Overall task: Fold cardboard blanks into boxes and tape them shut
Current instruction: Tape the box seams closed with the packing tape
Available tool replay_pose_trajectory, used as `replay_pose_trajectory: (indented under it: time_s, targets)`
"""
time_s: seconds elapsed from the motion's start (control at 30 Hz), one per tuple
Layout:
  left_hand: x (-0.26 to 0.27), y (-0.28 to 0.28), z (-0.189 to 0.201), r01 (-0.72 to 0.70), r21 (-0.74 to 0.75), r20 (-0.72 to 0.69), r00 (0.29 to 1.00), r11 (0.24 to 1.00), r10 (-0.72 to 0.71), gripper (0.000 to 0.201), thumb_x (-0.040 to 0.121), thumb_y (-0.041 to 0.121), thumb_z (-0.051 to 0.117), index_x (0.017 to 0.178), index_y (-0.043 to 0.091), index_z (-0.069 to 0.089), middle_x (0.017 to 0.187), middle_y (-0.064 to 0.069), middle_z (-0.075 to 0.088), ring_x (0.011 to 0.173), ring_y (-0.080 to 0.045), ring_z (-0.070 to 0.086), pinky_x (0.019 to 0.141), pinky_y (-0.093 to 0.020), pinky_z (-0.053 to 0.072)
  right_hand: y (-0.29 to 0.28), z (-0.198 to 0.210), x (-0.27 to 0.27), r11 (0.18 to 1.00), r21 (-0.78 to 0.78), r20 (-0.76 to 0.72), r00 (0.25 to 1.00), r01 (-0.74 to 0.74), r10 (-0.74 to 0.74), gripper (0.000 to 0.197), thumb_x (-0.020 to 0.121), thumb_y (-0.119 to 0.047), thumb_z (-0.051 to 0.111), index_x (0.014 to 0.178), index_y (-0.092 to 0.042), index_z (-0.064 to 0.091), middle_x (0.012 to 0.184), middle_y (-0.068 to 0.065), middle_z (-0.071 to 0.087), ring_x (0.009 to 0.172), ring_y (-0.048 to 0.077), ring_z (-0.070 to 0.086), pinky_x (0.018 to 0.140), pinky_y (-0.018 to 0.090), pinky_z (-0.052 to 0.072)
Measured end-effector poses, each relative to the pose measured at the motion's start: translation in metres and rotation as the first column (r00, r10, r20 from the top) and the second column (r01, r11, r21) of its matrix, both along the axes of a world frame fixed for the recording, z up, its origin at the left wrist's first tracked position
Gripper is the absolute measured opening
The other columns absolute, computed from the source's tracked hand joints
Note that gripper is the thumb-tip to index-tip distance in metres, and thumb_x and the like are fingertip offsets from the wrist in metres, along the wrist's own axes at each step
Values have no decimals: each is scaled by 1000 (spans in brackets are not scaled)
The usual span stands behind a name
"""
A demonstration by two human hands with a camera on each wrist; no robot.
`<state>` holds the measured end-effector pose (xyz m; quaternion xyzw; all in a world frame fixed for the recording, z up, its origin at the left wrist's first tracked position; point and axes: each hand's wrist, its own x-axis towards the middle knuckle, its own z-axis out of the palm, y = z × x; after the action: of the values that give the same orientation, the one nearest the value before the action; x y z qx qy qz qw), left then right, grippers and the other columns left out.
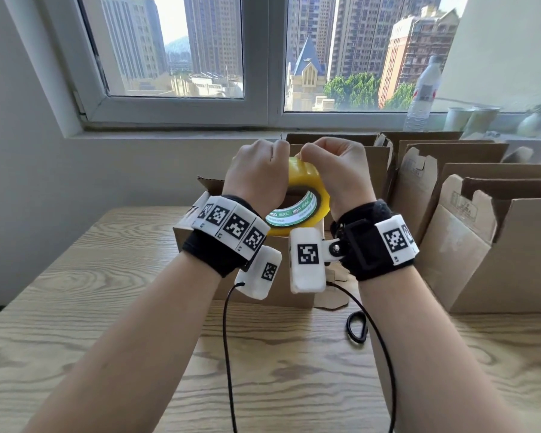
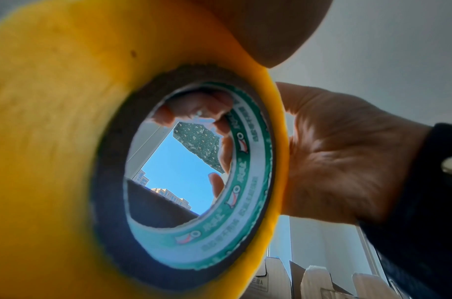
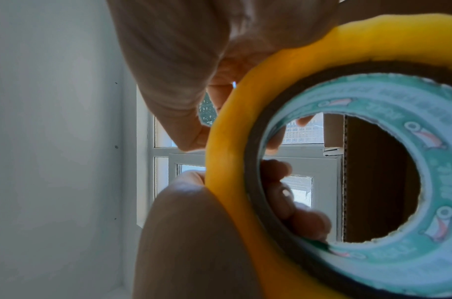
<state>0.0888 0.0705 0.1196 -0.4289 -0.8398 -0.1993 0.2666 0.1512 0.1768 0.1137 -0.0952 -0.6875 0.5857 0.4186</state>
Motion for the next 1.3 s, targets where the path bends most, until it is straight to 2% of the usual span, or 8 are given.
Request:
replay_pose_trajectory:
  time_s: [0.17, 0.3, 0.4, 0.67, 0.87, 1.1, 1.23, 1.3]
  targets:
    - [1, -1, 1, -11, -1, 22, 1000, 1000, 11, 25, 94, 0, 42, 114, -6, 54, 116, -27, 59, 107, -42, 52, 75, -33, 26, 3, -4, 1, 998, -56, -35, 999, -22, 20, 26, 66, -18, 65, 69, 8, 66, 66, 14, 51, 64, 23, 44, 64, 36, 40]
    - [0, -3, 3, -19, -24, 27, 999, 1000, 20, 28, 95, 0, 44, 120, -7, 53, 120, -29, 57, 111, -43, 50, 83, -41, 34, 7, -5, 5, 991, -25, 3, 992, -128, 129, 13, 66, -19, 67, 70, -9, 74, 75, 15, 64, 73, 24, 57, 73, 39, 48]
    - [1, -3, 5, -28, -61, 35, 999, 998, 30, 31, 92, 0, 48, 122, -7, 51, 122, -29, 56, 112, -43, 49, 86, -42, 35, 5, -5, 4, 993, 15, 21, 993, -118, 118, 8, 64, -20, 71, 68, -15, 73, 76, 10, 67, 75, 20, 59, 76, 38, 49]
    - [0, -2, 5, -3, -78, 2, 1000, 997, 3, 29, 89, -4, 48, 117, -8, 53, 116, -31, 58, 107, -45, 52, 78, -40, 33, 4, 0, 3, 996, 14, 32, 995, -93, 93, 19, 60, -22, 68, 70, -5, 71, 75, 15, 62, 72, 23, 54, 71, 38, 46]
    - [4, -2, 4, -34, -102, -10, 999, 994, 33, 32, 91, -1, 48, 123, -7, 50, 121, -28, 56, 110, -44, 50, 75, -33, 24, 3, -1, 6, 996, -4, 10, 996, -91, 91, 25, 50, -32, 68, 65, -13, 73, 74, 14, 64, 72, 23, 55, 71, 38, 47]
    - [4, -3, 3, -30, -76, -16, 999, 997, 29, 28, 91, -2, 46, 118, -8, 53, 115, -29, 58, 105, -44, 52, 74, -36, 24, 3, -4, 4, 993, -37, -3, 994, -112, 112, 23, 54, -33, 66, 65, -14, 74, 75, 14, 64, 73, 24, 55, 73, 39, 47]
    - [3, -2, 4, -61, -130, -31, 998, 990, 57, 29, 91, 0, 46, 119, -6, 50, 119, -28, 56, 108, -44, 50, 74, -35, 23, 1, -5, 1, 995, -44, -1, 996, -86, 86, 32, 57, -31, 73, 71, -2, 70, 86, 29, 68, 76, 23, 57, 77, 41, 49]
    - [3, -1, 5, -69, -147, -42, 997, 987, 64, 30, 91, 1, 46, 120, -5, 49, 119, -27, 56, 108, -45, 50, 75, -35, 23, -1, -5, 0, 997, -30, 11, 998, -66, 67, 30, 58, -31, 73, 68, -3, 67, 81, 30, 64, 73, 23, 54, 73, 40, 48]
